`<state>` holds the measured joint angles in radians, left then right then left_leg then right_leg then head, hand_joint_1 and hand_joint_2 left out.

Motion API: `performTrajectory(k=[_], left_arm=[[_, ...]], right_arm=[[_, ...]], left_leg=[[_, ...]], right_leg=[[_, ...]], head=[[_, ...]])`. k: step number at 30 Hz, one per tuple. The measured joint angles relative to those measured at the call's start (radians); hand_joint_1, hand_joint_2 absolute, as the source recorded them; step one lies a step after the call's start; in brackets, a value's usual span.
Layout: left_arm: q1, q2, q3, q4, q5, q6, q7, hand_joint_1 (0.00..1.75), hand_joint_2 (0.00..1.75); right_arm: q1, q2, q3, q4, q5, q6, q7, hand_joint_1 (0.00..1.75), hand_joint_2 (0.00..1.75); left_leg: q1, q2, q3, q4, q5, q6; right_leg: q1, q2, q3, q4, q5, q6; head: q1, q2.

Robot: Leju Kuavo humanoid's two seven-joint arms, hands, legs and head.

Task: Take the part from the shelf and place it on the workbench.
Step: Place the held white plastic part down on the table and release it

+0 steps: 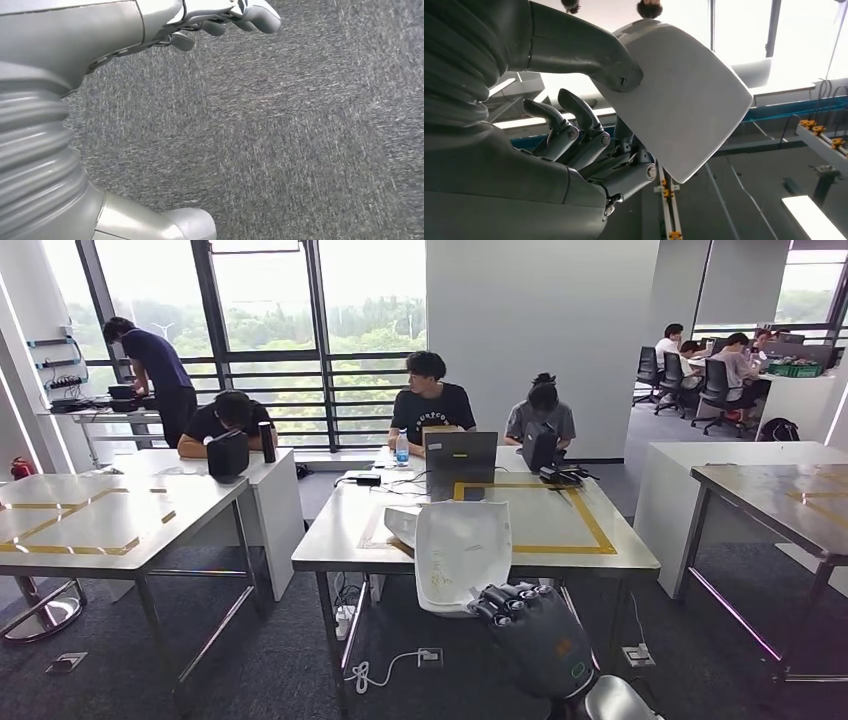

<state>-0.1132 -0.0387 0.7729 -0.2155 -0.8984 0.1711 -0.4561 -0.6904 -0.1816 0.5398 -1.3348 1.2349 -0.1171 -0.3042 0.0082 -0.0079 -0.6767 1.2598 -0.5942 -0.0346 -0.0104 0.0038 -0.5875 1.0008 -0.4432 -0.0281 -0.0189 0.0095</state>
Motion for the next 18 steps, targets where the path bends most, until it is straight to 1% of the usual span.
performTrajectory(k=[1, 2, 3, 4, 5, 6, 7, 9, 10, 11, 12, 13, 15, 16, 17, 18], left_arm=[[0.001, 0.000, 0.000, 0.000, 0.000, -0.001, 0.000, 0.00, 1.75], [0.003, 0.001, 0.000, 0.001, 0.000, -0.002, 0.000, 0.00, 1.75], [0.003, 0.001, 0.000, 0.001, 0.000, -0.003, 0.000, 0.00, 1.75], [0.003, 0.001, 0.000, 0.001, 0.000, -0.003, 0.000, 0.00, 1.75], [0.003, 0.002, 0.000, 0.001, 0.000, -0.004, 0.000, 0.00, 1.75], [0.002, 0.002, 0.000, 0.002, 0.000, -0.004, 0.001, 0.00, 1.75], [0.002, 0.002, 0.000, 0.002, 0.000, -0.004, 0.002, 0.00, 1.75], [0.002, 0.002, 0.000, 0.002, 0.000, -0.004, 0.003, 0.00, 1.75], [0.002, 0.002, 0.000, 0.002, 0.000, -0.004, 0.002, 0.00, 1.75], [0.002, 0.002, 0.000, 0.002, 0.000, -0.004, 0.002, 0.00, 1.75], [0.002, 0.001, 0.000, 0.002, 0.000, -0.004, 0.002, 0.00, 1.75], [0.002, 0.001, 0.000, 0.002, 0.000, -0.004, 0.002, 0.00, 1.75], [0.002, 0.001, 0.000, 0.002, 0.000, -0.004, 0.002, 0.00, 1.75], [0.003, 0.001, 0.000, 0.002, 0.000, -0.004, 0.002, 0.00, 1.75], [0.004, 0.001, 0.001, 0.002, 0.000, -0.004, 0.002, 0.00, 1.75], [0.004, 0.001, 0.001, 0.002, 0.000, -0.004, 0.002, 0.00, 1.75]], right_arm=[[0.005, 0.000, 0.000, 0.000, -0.001, 0.000, 0.000, 1.75, 1.75], [0.010, 0.000, 0.000, 0.000, -0.002, 0.000, 0.001, 1.75, 1.75], [0.013, 0.000, 0.000, 0.000, -0.004, 0.000, 0.002, 1.75, 1.75], [0.014, 0.000, 0.000, 0.000, -0.005, 0.000, 0.003, 1.75, 1.75], [0.014, 0.000, 0.000, 0.000, -0.006, 0.000, 0.004, 1.75, 1.75], [0.014, 0.000, -0.001, 0.000, -0.008, 0.000, 0.005, 1.75, 1.75], [0.014, 0.000, -0.002, 0.000, -0.011, 0.001, 0.005, 1.75, 1.75], [0.013, 0.000, -0.005, 0.000, -0.018, 0.004, 0.005, 1.75, 1.75], [0.013, 0.000, -0.007, -0.001, -0.021, 0.005, 0.005, 1.75, 1.75], [0.012, 0.000, -0.009, -0.001, -0.023, 0.006, 0.005, 1.75, 1.75], [0.011, 0.000, -0.010, -0.001, -0.025, 0.007, 0.005, 1.75, 1.75], [0.011, 0.000, -0.012, -0.001, -0.026, 0.008, 0.005, 1.75, 1.75], [0.016, 0.000, -0.013, -0.001, -0.027, 0.009, 0.005, 1.75, 1.75], [0.020, 0.000, -0.014, 0.000, -0.027, 0.009, 0.005, 1.75, 1.75], [0.023, 0.000, -0.014, 0.000, -0.027, 0.009, 0.006, 1.75, 1.75], [0.026, 0.000, -0.015, 0.000, -0.027, 0.009, 0.006, 1.75, 1.75]], left_leg=[[0.002, 0.001, -0.030, 0.036, 0.002, -0.003], [0.004, 0.002, -0.042, 0.036, 0.024, -0.005], [0.005, 0.002, -0.033, -0.005, 0.065, -0.006], [0.006, 0.003, -0.010, -0.073, 0.113, -0.006], [0.006, 0.004, 0.018, -0.143, 0.149, -0.005], [0.005, 0.004, 0.041, -0.198, 0.171, -0.001], [0.004, 0.004, 0.055, -0.229, 0.177, 0.005], [0.000, 0.002, 0.061, -0.239, 0.169, 0.022], [0.001, 0.002, 0.063, -0.241, 0.168, 0.029], [0.002, 0.002, 0.067, -0.244, 0.167, 0.037], [0.004, 0.003, 0.072, -0.247, 0.165, 0.044], [0.005, 0.003, 0.076, -0.249, 0.163, 0.051], [0.003, 0.003, 0.082, -0.248, 0.155, 0.059], [0.001, 0.003, 0.084, -0.247, 0.151, 0.060], [0.000, 0.002, 0.088, -0.246, 0.146, 0.060], [-0.001, 0.001, 0.093, -0.244, 0.141, 0.060]], right_leg=[[0.000, 0.000, 0.007, 0.000, -0.006, 0.001], [-0.001, 0.000, 0.015, 0.001, -0.013, 0.003], [-0.002, 0.001, 0.023, 0.002, -0.020, 0.005], [-0.004, 0.001, 0.033, 0.003, -0.027, 0.009], [-0.003, 0.001, 0.040, 0.005, -0.035, 0.014], [-0.003, 0.002, 0.045, 0.006, -0.042, 0.020], [-0.002, 0.003, 0.047, 0.006, -0.047, 0.027], [-0.001, 0.004, 0.050, 0.002, -0.052, 0.040], [-0.002, 0.004, 0.051, 0.003, -0.054, 0.046], [-0.003, 0.003, 0.046, 0.016, -0.061, 0.052], [-0.003, 0.002, 0.030, 0.049, -0.077, 0.057], [-0.004, 0.002, 0.001, 0.105, -0.100, 0.060], [-0.004, 0.001, -0.084, 0.246, -0.150, 0.064], [-0.004, 0.001, -0.118, 0.293, -0.156, 0.064], [-0.003, 0.001, -0.135, 0.301, -0.141, 0.062], [-0.003, 0.001, -0.129, 0.267, -0.106, 0.059]], head=[[-0.001, 0.000], [-0.002, 0.000], [-0.002, 0.000], [-0.003, 0.000], [-0.004, 0.000], [-0.004, 0.000], [-0.003, 0.000], [-0.003, 0.000], [-0.002, 0.000], [-0.002, 0.000], [-0.001, 0.000], [-0.001, 0.000], [-0.001, 0.000], [-0.001, 0.000], [0.000, 0.000], [0.001, 0.000]])
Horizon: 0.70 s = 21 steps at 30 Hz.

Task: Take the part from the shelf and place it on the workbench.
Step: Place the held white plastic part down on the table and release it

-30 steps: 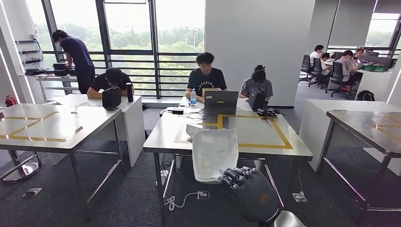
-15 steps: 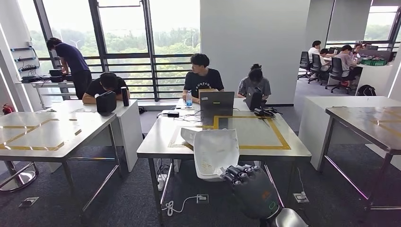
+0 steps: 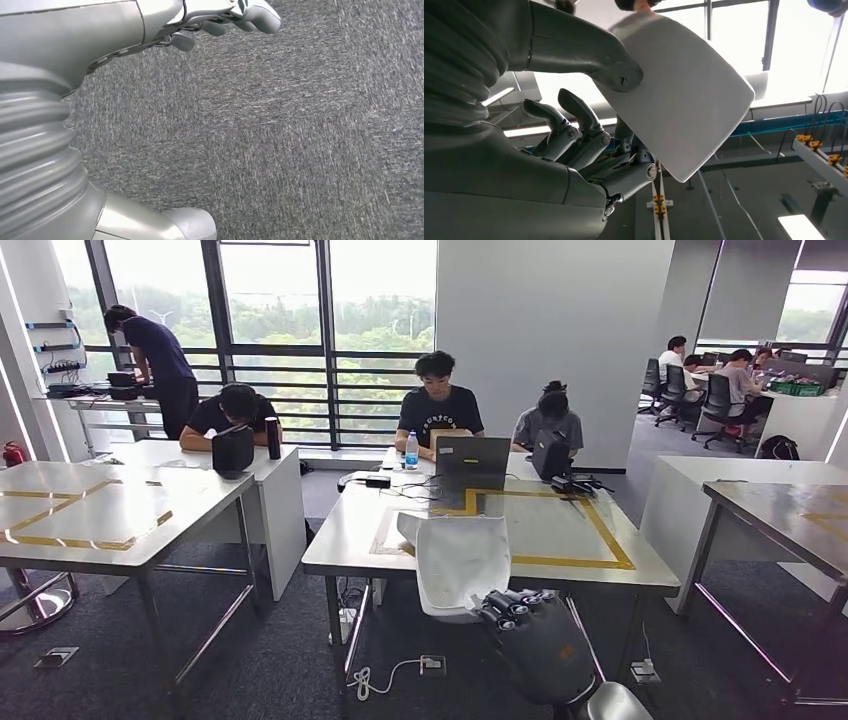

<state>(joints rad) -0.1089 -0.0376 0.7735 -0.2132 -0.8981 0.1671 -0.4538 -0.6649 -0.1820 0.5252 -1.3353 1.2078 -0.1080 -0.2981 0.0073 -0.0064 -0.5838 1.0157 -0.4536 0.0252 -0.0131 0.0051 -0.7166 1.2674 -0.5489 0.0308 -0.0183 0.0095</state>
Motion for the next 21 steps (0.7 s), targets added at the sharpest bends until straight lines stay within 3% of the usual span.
performTrajectory(k=[2, 4, 6, 9, 10, 12, 13, 14, 15, 17, 18, 19, 21], left_arm=[[0.000, -0.001, 0.000, 0.000, 0.000, 0.000, 0.000, 0.00, 1.75], [-0.001, -0.004, 0.000, 0.000, 0.000, 0.000, 0.000, 0.00, 1.75], [-0.001, -0.005, 0.000, 0.000, 0.000, 0.000, 0.000, 0.00, 1.75], [-0.002, -0.006, 0.000, -0.001, 0.000, 0.000, 0.000, 0.00, 1.75], [-0.002, -0.005, 0.000, -0.001, -0.001, 0.000, -0.001, 0.00, 1.75], [-0.002, -0.005, 0.001, 0.000, -0.001, 0.000, 0.000, 0.00, 1.75], [-0.001, -0.004, 0.001, 0.000, -0.001, 0.000, 0.000, 0.00, 1.75], [0.000, -0.004, 0.001, 0.000, -0.001, 0.000, 0.000, 0.00, 1.75], [0.000, -0.004, 0.001, 0.000, -0.002, 0.000, 0.001, 0.00, 1.75], [0.000, -0.004, 0.001, 0.000, -0.002, 0.000, 0.001, 0.00, 1.75], [0.000, -0.003, 0.001, 0.000, -0.002, 0.000, 0.002, 0.00, 1.75], [0.000, -0.003, 0.001, 0.000, -0.002, 0.000, 0.003, 0.00, 1.75], [0.000, -0.003, 0.003, 0.000, -0.002, 0.000, 0.003, 0.00, 1.75]], right_arm=[[0.001, 0.000, -0.002, -0.001, 0.000, 0.000, 0.001, 1.75, 1.75], [0.000, 0.000, -0.006, -0.002, 0.000, 0.000, 0.002, 1.75, 1.75], [0.000, 0.000, -0.011, -0.003, -0.001, 0.000, 0.002, 1.75, 1.75], [0.000, 0.000, -0.015, -0.008, -0.001, 0.000, 0.004, 1.75, 1.75], [0.000, 0.000, -0.016, -0.009, -0.001, 0.000, 0.005, 1.75, 1.75], [0.001, 0.000, -0.016, -0.010, -0.002, 0.000, 0.005, 1.75, 1.75], [0.002, 0.000, -0.016, -0.010, -0.002, 0.000, 0.004, 1.75, 1.75], [0.003, 0.000, -0.016, -0.010, -0.002, 0.001, 0.005, 1.75, 1.75], [0.004, 0.000, -0.016, -0.010, -0.002, 0.001, 0.005, 1.75, 1.75], [0.004, 0.000, -0.016, -0.010, -0.002, 0.002, 0.007, 1.75, 1.75], [0.004, 0.000, -0.016, -0.010, -0.002, 0.002, 0.007, 1.75, 1.75], [0.004, 0.000, -0.016, -0.010, -0.001, 0.002, 0.008, 1.75, 1.75], [0.003, 0.000, -0.016, -0.010, -0.001, 0.002, 0.008, 1.75, 1.75]], left_leg=[[-0.002, -0.001, 0.011, 0.004, -0.011, -0.004], [-0.005, -0.002, 0.017, 0.006, -0.021, -0.012], [-0.006, -0.002, 0.020, 0.003, -0.026, -0.024], [-0.005, 0.001, 0.008, 0.033, -0.046, -0.042], [-0.004, 0.001, -0.014, 0.077, -0.066, -0.049], [0.000, 0.002, -0.087, 0.210, -0.114, -0.059], [0.003, 0.002, -0.122, 0.263, -0.124, -0.063], [0.005, 0.002, -0.143, 0.285, -0.116, -0.066], [0.007, 0.002, -0.143, 0.265, -0.087, -0.068], [0.011, 0.002, -0.095, 0.137, -0.005, -0.070], [0.010, 0.001, -0.066, 0.073, 0.020, -0.068], [0.009, 0.001, -0.046, 0.031, 0.032, -0.063], [0.005, 0.000, -0.035, 0.012, 0.024, -0.047]], right_leg=[[0.004, -0.001, 0.053, -0.142, 0.085, -0.013], [0.011, -0.003, 0.095, -0.237, 0.119, -0.024], [0.016, -0.004, 0.103, -0.253, 0.115, -0.031], [0.006, -0.001, 0.119, -0.268, 0.116, -0.045], [0.003, -0.001, 0.126, -0.272, 0.114, -0.050], [0.003, -0.001, 0.137, -0.272, 0.105, -0.055], [0.003, 0.000, 0.141, -0.271, 0.100, -0.056], [0.002, 0.000, 0.147, -0.270, 0.094, -0.054], [0.001, 0.001, 0.152, -0.267, 0.088, -0.052], [-0.002, 0.002, 0.166, -0.261, 0.072, -0.044], [-0.002, 0.004, 0.170, -0.257, 0.064, -0.038], [-0.001, 0.005, 0.172, -0.255, 0.059, -0.031], [0.001, 0.007, 0.172, -0.256, 0.053, -0.019]], head=[[0.001, 0.000], [0.001, 0.000], [0.002, 0.000], [0.002, 0.000], [0.001, 0.000], [0.000, 0.000], [0.000, 0.000], [-0.001, 0.000], [-0.001, 0.000], [-0.001, 0.000], [-0.002, 0.000], [-0.001, 0.000], [-0.001, 0.000]])
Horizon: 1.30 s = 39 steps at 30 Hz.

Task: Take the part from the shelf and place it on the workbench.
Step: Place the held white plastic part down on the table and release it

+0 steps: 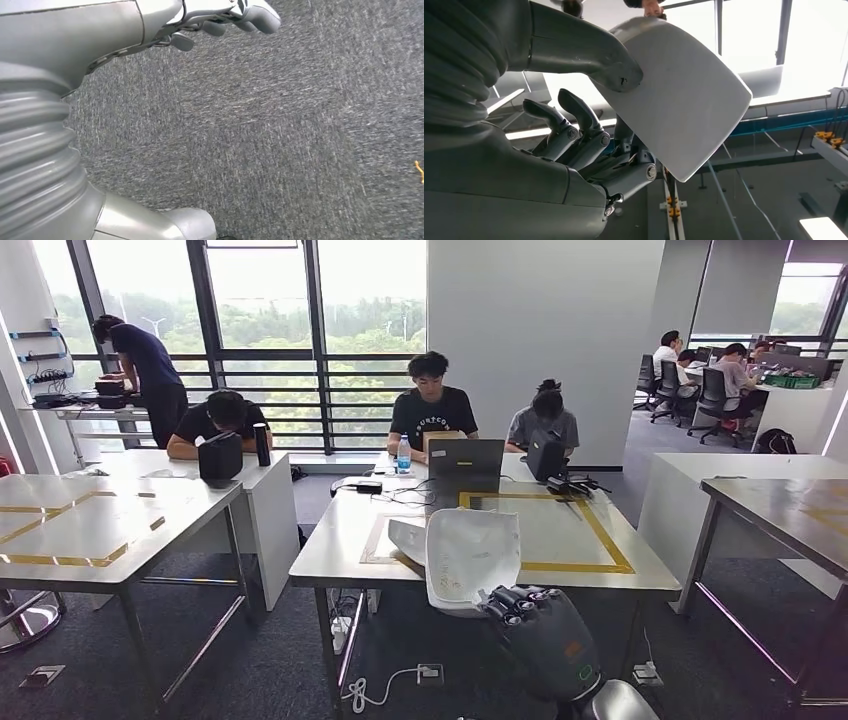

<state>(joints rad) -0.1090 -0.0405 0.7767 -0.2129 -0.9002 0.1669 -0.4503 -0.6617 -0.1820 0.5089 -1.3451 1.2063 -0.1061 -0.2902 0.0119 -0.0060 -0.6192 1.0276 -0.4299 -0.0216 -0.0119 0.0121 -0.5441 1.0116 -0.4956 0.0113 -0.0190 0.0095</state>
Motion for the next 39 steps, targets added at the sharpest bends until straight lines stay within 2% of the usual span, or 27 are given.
performTrajectory(k=[2, 3, 5, 7, 8, 9, 10, 11, 12, 13, 15, 17, 19, 22, 23, 24, 25, 26, 27, 28, 29, 32, 34, 35, 37, 38, 39], left_arm=[[0.000, 0.000, 0.002, 0.000, 0.000, 0.000, 0.000, 0.00, 1.75], [0.000, 0.000, 0.003, 0.000, 0.000, 0.000, -0.001, 0.00, 1.75], [0.000, 0.000, 0.004, 0.000, 0.000, 0.000, -0.002, 0.00, 1.75], [0.001, 0.000, 0.006, 0.000, 0.000, 0.000, -0.003, 0.00, 1.75], [0.001, 0.000, 0.008, 0.000, 0.000, 0.000, -0.003, 0.00, 1.75], [0.002, 0.000, 0.010, 0.000, 0.000, 0.000, -0.003, 0.00, 1.75], [0.002, -0.001, 0.011, 0.000, 0.000, 0.000, -0.003, 0.00, 1.75], [0.002, -0.002, 0.012, 0.000, 0.000, 0.000, -0.003, 0.00, 1.75], [0.002, -0.003, 0.012, 0.000, 0.000, 0.000, -0.003, 0.00, 1.75], [0.001, -0.005, 0.012, 0.000, 0.000, 0.000, -0.003, 0.00, 1.75], [0.001, -0.007, 0.013, 0.001, 0.000, 0.000, -0.003, 0.00, 1.75], [0.000, -0.007, 0.013, 0.000, 0.000, 0.000, -0.002, 0.00, 1.75], [-0.001, -0.008, 0.013, 0.000, -0.001, 0.000, -0.003, 0.00, 1.75], [-0.001, -0.007, 0.013, 0.000, -0.001, 0.000, -0.002, 0.00, 1.75], [0.001, -0.006, 0.013, 0.000, -0.001, 0.000, -0.001, 0.00, 1.75], [0.002, -0.006, 0.013, 0.000, -0.001, 0.000, -0.001, 0.00, 1.75], [0.002, -0.006, 0.013, 0.000, -0.001, 0.000, -0.001, 0.00, 1.75], [0.002, -0.006, 0.013, 0.000, -0.001, 0.000, -0.001, 0.00, 1.75], [0.002, -0.006, 0.013, 0.000, -0.001, 0.000, -0.001, 0.00, 1.75], [0.002, -0.005, 0.013, 0.000, -0.001, 0.000, -0.001, 0.00, 1.75], [0.002, -0.005, 0.013, 0.000, -0.001, 0.000, -0.002, 0.00, 1.75], [0.002, -0.005, 0.013, 0.000, -0.001, 0.000, -0.002, 0.00, 1.75], [0.002, -0.006, 0.013, 0.000, -0.001, -0.001, -0.002, 0.00, 1.75], [0.001, -0.006, 0.013, -0.001, -0.001, -0.001, -0.002, 0.00, 1.75], [0.002, -0.005, 0.014, 0.000, -0.001, -0.001, -0.003, 0.00, 1.75], [0.003, -0.005, 0.014, 0.000, -0.001, -0.001, -0.003, 0.00, 1.75], [0.004, -0.005, 0.014, 0.000, -0.001, -0.002, -0.003, 0.00, 1.75]], right_arm=[[-0.001, 0.000, 0.000, 0.000, 0.000, 0.000, 0.000, 1.75, 1.75], [-0.002, 0.000, -0.001, -0.001, 0.000, 0.000, 0.000, 1.75, 1.75], [-0.003, 0.000, -0.001, -0.001, 0.000, 0.000, 0.000, 1.75, 1.75], [-0.001, 0.000, -0.002, 0.000, 0.000, 0.000, 0.000, 1.75, 1.75], [0.001, 0.000, -0.002, 0.000, 0.000, 0.001, 0.000, 1.75, 1.75], [0.002, 0.000, -0.002, 0.000, 0.000, 0.001, 0.000, 1.75, 1.75], [0.002, 0.000, -0.002, 0.000, 0.000, 0.001, 0.000, 1.75, 1.75], [0.001, 0.000, -0.002, 0.000, 0.000, 0.001, 0.000, 1.75, 1.75], [0.000, 0.000, -0.002, 0.000, 0.000, 0.001, 0.000, 1.75, 1.75], [-0.001, 0.000, -0.002, 0.000, 0.000, 0.001, 0.000, 1.75, 1.75], [-0.003, 0.000, -0.002, 0.000, 0.000, 0.001, 0.000, 1.75, 1.75], [-0.003, 0.000, -0.002, -0.001, 0.000, 0.001, 0.000, 1.75, 1.75], [-0.004, 0.000, -0.002, -0.001, 0.000, 0.001, 0.001, 1.75, 1.75], [-0.003, 0.000, -0.002, -0.001, -0.001, 0.001, 0.001, 1.75, 1.75], [-0.003, 0.000, -0.002, -0.001, -0.001, 0.002, 0.000, 1.75, 1.75], [-0.002, 0.000, -0.002, -0.001, -0.001, 0.002, 0.001, 1.75, 1.75], [-0.002, 0.000, -0.002, 0.000, -0.001, 0.002, 0.001, 1.75, 1.75], [-0.003, 0.000, -0.002, 0.000, -0.002, 0.002, 0.001, 1.75, 1.75], [-0.004, 0.000, -0.002, 0.000, -0.003, 0.002, 0.000, 1.75, 1.75], [-0.006, 0.000, -0.002, 0.000, -0.004, 0.003, 0.000, 1.75, 1.75], [-0.008, 0.000, -0.002, 0.000, -0.005, 0.003, 0.000, 1.75, 1.75], [-0.010, 0.000, -0.003, 0.001, -0.009, 0.003, 0.000, 1.75, 1.75], [-0.013, 0.000, -0.003, 0.001, -0.011, 0.004, 0.000, 1.75, 1.75], [-0.016, -0.001, -0.003, 0.001, -0.012, 0.004, 0.000, 1.75, 1.75], [-0.019, -0.002, -0.004, 0.003, -0.014, 0.004, 0.000, 1.75, 1.75], [-0.018, -0.003, -0.004, 0.005, -0.015, 0.004, 0.000, 1.75, 1.75], [-0.016, -0.004, -0.005, 0.007, -0.016, 0.005, 0.000, 1.75, 1.75]], left_leg=[[0.001, 0.001, 0.004, -0.002, -0.004, 0.017], [0.002, 0.001, 0.008, -0.004, -0.006, 0.024], [0.003, 0.003, 0.017, -0.007, -0.012, 0.037], [0.001, 0.004, 0.024, -0.006, -0.021, 0.042], [0.000, 0.004, 0.029, -0.006, -0.027, 0.043], [-0.001, 0.004, 0.035, -0.004, -0.033, 0.042], [-0.002, 0.003, 0.044, -0.003, -0.040, 0.041], [-0.002, 0.003, 0.052, -0.003, -0.047, 0.039], [-0.004, 0.003, 0.059, -0.001, -0.054, 0.035], [-0.005, 0.003, 0.062, -0.001, -0.060, 0.030], [-0.005, 0.004, 0.064, -0.003, -0.066, 0.019], [-0.007, 0.009, 0.067, -0.002, -0.072, 0.007], [-0.009, 0.011, 0.048, 0.049, -0.096, -0.002], [-0.005, 0.009, -0.058, 0.235, -0.162, -0.012], [-0.003, 0.009, -0.089, 0.273, -0.164, -0.014], [-0.001, 0.009, -0.102, 0.275, -0.144, -0.016], [0.001, 0.009, -0.095, 0.238, -0.104, -0.017], [0.003, 0.009, -0.073, 0.169, -0.053, -0.018], [0.003, 0.007, -0.046, 0.100, -0.016, -0.018], [0.003, 0.005, -0.021, 0.043, 0.006, -0.014], [0.002, 0.003, -0.007, 0.009, 0.013, -0.010], [-0.001, 0.002, 0.001, -0.004, 0.000, 0.010], [0.003, 0.003, 0.010, -0.010, -0.005, 0.024], [0.004, 0.004, 0.016, -0.012, -0.007, 0.030], [0.003, 0.007, 0.023, -0.012, -0.016, 0.037], [0.003, 0.008, 0.026, -0.011, -0.021, 0.038], [0.002, 0.008, 0.031, -0.010, -0.027, 0.038]], right_leg=[[-0.002, -0.001, 0.001, 0.003, -0.006, 0.012], [-0.003, -0.003, -0.009, 0.025, -0.018, 0.017], [-0.003, -0.006, -0.066, 0.131, -0.060, 0.023], [-0.003, -0.007, -0.151, 0.264, -0.098, 0.024], [-0.003, -0.007, -0.180, 0.295, -0.093, 0.023], [-0.002, -0.007, -0.189, 0.286, -0.066, 0.020], [-0.001, -0.007, -0.177, 0.236, -0.022, 0.015], [0.001, -0.009, -0.150, 0.161, 0.027, 0.009], [0.005, -0.013, -0.123, 0.094, 0.059, 0.000], [0.010, -0.017, -0.101, 0.044, 0.077, -0.006], [0.018, -0.019, -0.088, 0.013, 0.072, -0.016], [0.014, -0.014, -0.081, 0.003, 0.070, -0.021], [0.006, -0.011, -0.065, -0.006, 0.066, -0.032], [0.004, -0.008, -0.047, -0.007, 0.052, -0.041], [0.003, -0.006, -0.042, -0.007, 0.046, -0.041], [0.003, -0.004, -0.035, -0.006, 0.040, -0.039], [0.002, -0.002, -0.026, -0.005, 0.034, -0.036], [0.001, -0.001, -0.017, -0.004, 0.026, -0.033], [0.002, 0.000, -0.010, -0.002, 0.018, -0.028], [0.003, 0.002, -0.006, 0.001, 0.011, -0.022], [0.003, 0.004, -0.006, 0.002, 0.007, -0.016], [0.003, 0.007, -0.006, -0.002, 0.001, 0.001], [0.003, 0.004, -0.017, 0.026, -0.015, 0.012], [0.002, 0.002, -0.042, 0.071, -0.033, 0.016], [0.002, -0.002, -0.124, 0.206, -0.074, 0.020], [0.001, -0.002, -0.163, 0.260, -0.081, 0.020], [0.002, -0.003, -0.186, 0.281, -0.070, 0.018]], head=[[0.002, 0.000], [0.003, 0.000], [0.005, 0.000], [0.007, 0.000], [0.007, 0.000], [0.008, 0.000], [0.008, 0.000], [0.009, 0.000], [0.009, 0.000], [0.009, 0.000], [0.009, 0.000], [0.009, 0.000], [0.008, 0.000], [0.006, 0.000], [0.006, 0.000], [0.006, 0.000], [0.006, 0.000], [0.006, 0.000], [0.006, 0.000], [0.006, 0.000], [0.006, 0.000], [0.008, 0.000], [0.009, 0.000], [0.010, 0.000], [0.013, 0.000], [0.014, 0.000], [0.014, 0.000]])
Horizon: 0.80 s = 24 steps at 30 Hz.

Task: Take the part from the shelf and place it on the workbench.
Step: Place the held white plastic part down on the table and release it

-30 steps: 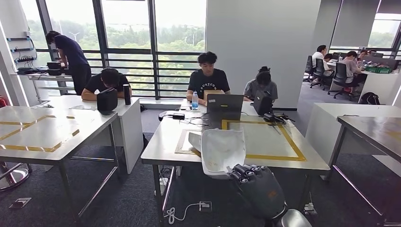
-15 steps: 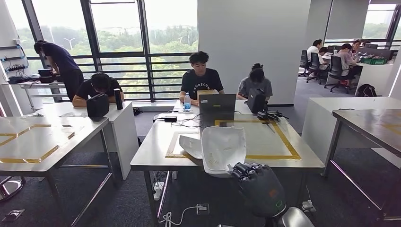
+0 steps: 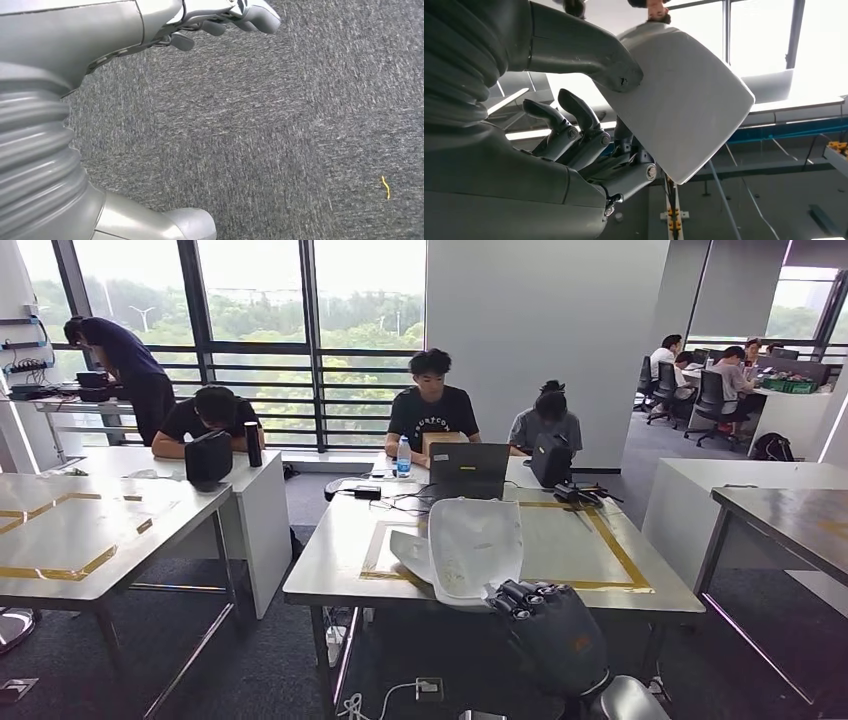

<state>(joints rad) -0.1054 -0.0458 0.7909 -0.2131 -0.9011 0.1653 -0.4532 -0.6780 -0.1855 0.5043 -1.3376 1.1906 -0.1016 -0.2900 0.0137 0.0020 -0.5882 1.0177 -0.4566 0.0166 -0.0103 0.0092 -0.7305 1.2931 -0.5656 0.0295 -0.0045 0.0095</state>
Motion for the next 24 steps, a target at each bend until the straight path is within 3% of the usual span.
performTrajectory(k=[1, 3, 5, 7, 10, 11, 13, 14, 15, 16, 17, 19, 21, 24], left_arm=[[0.001, 0.000, 0.000, 0.000, 0.000, 0.000, 0.000, 0.00, 1.75], [0.001, -0.001, 0.000, 0.000, 0.000, -0.001, 0.000, 0.00, 1.75], [0.001, -0.002, 0.001, 0.001, 0.000, -0.001, -0.001, 0.00, 1.75], [0.001, -0.003, 0.001, 0.001, 0.001, -0.001, -0.001, 0.00, 1.75], [0.001, -0.003, 0.002, 0.000, 0.001, -0.001, -0.003, 0.00, 1.75], [0.000, -0.003, 0.002, 0.000, 0.001, -0.001, -0.004, 0.00, 1.75], [0.001, -0.002, 0.004, 0.000, 0.001, -0.001, -0.004, 0.00, 1.75], [0.002, -0.002, 0.005, 0.000, 0.001, -0.001, -0.004, 0.00, 1.75], [0.004, -0.002, 0.006, 0.001, 0.001, -0.002, -0.003, 0.00, 1.75], [0.005, -0.002, 0.006, 0.001, 0.001, -0.002, -0.003, 0.00, 1.75], [0.005, -0.002, 0.006, 0.001, 0.001, -0.002, -0.003, 0.00, 1.75], [0.005, -0.001, 0.006, 0.002, 0.001, -0.003, -0.002, 0.00, 1.75], [0.004, -0.001, 0.006, 0.002, 0.001, -0.003, -0.001, 0.00, 1.75], [0.003, -0.002, 0.007, 0.003, 0.001, -0.004, 0.000, 0.00, 1.75]], right_arm=[[0.001, -0.001, 0.000, 0.002, 0.000, 0.000, 0.000, 1.75, 1.75], [-0.002, -0.002, 0.000, 0.003, -0.001, 0.001, 0.000, 1.75, 1.75], [-0.006, -0.002, -0.001, 0.003, -0.003, 0.002, 0.000, 1.75, 1.75], [-0.008, -0.003, -0.001, 0.003, -0.005, 0.003, 0.000, 1.75, 1.75], [-0.009, -0.003, -0.005, 0.002, -0.006, 0.003, 0.000, 1.75, 1.75], [-0.010, -0.003, -0.007, 0.002, -0.006, 0.002, 0.000, 1.75, 1.75], [-0.008, -0.003, -0.008, 0.002, -0.006, 0.003, 0.000, 1.75, 1.75], [-0.005, -0.003, -0.008, 0.002, -0.006, 0.003, 0.000, 1.75, 1.75], [-0.002, -0.003, -0.008, 0.002, -0.006, 0.003, 0.000, 1.75, 1.75], [0.000, -0.003, -0.008, 0.002, -0.006, 0.003, 0.000, 1.75, 1.75], [0.000, -0.003, -0.008, 0.002, -0.006, 0.003, 0.000, 1.75, 1.75], [-0.001, -0.003, -0.008, 0.002, -0.006, 0.003, 0.001, 1.75, 1.75], [-0.002, -0.003, -0.008, 0.002, -0.006, 0.003, 0.003, 1.75, 1.75], [-0.002, -0.003, -0.010, 0.001, -0.007, 0.004, 0.004, 1.75, 1.75]], left_leg=[[-0.001, 0.000, 0.006, 0.001, -0.006, -0.001], [-0.001, 0.000, 0.021, 0.003, -0.019, -0.005], [-0.004, 0.001, 0.028, 0.005, -0.030, -0.015], [-0.006, 0.004, 0.030, 0.002, -0.035, -0.026], [-0.006, 0.006, 0.023, 0.026, -0.054, -0.042], [-0.005, 0.005, 0.003, 0.068, -0.072, -0.046], [-0.003, 0.003, -0.070, 0.198, -0.119, -0.052], [-0.003, 0.003, -0.108, 0.255, -0.131, -0.054], [-0.002, 0.003, -0.133, 0.282, -0.125, -0.055], [-0.002, 0.003, -0.138, 0.270, -0.099, -0.055], [-0.001, 0.002, -0.124, 0.220, -0.056, -0.055], [-0.001, -0.004, -0.069, 0.082, 0.022, -0.051], [-0.003, -0.012, -0.036, 0.012, 0.038, -0.041], [-0.003, -0.012, -0.027, 0.003, 0.025, -0.020]], right_leg=[[0.001, -0.001, -0.002, -0.021, 0.031, -0.003], [0.004, -0.008, 0.042, -0.147, 0.114, -0.014], [0.012, -0.018, 0.087, -0.253, 0.151, -0.026], [0.018, -0.019, 0.097, -0.276, 0.143, -0.034], [0.009, -0.010, 0.112, -0.285, 0.138, -0.048], [0.006, -0.009, 0.119, -0.288, 0.135, -0.053], [0.006, -0.006, 0.130, -0.289, 0.126, -0.061], [0.006, -0.004, 0.135, -0.288, 0.121, -0.062], [0.006, 0.000, 0.141, -0.288, 0.115, -0.061], [0.005, 0.003, 0.149, -0.287, 0.109, -0.059], [0.005, 0.006, 0.158, -0.286, 0.102, -0.057], [0.005, 0.010, 0.173, -0.282, 0.087, -0.048], [0.007, 0.014, 0.177, -0.280, 0.077, -0.037], [0.006, 0.017, 0.179, -0.279, 0.068, -0.020]], head=[[0.001, 0.000], [0.002, 0.000], [0.002, 0.000], [0.001, 0.000], [0.000, 0.000], [-0.002, 0.000], [-0.003, 0.000], [-0.003, 0.000], [-0.004, 0.000], [-0.004, 0.000], [-0.004, 0.000], [-0.004, 0.000], [-0.002, 0.000], [0.000, 0.000]])
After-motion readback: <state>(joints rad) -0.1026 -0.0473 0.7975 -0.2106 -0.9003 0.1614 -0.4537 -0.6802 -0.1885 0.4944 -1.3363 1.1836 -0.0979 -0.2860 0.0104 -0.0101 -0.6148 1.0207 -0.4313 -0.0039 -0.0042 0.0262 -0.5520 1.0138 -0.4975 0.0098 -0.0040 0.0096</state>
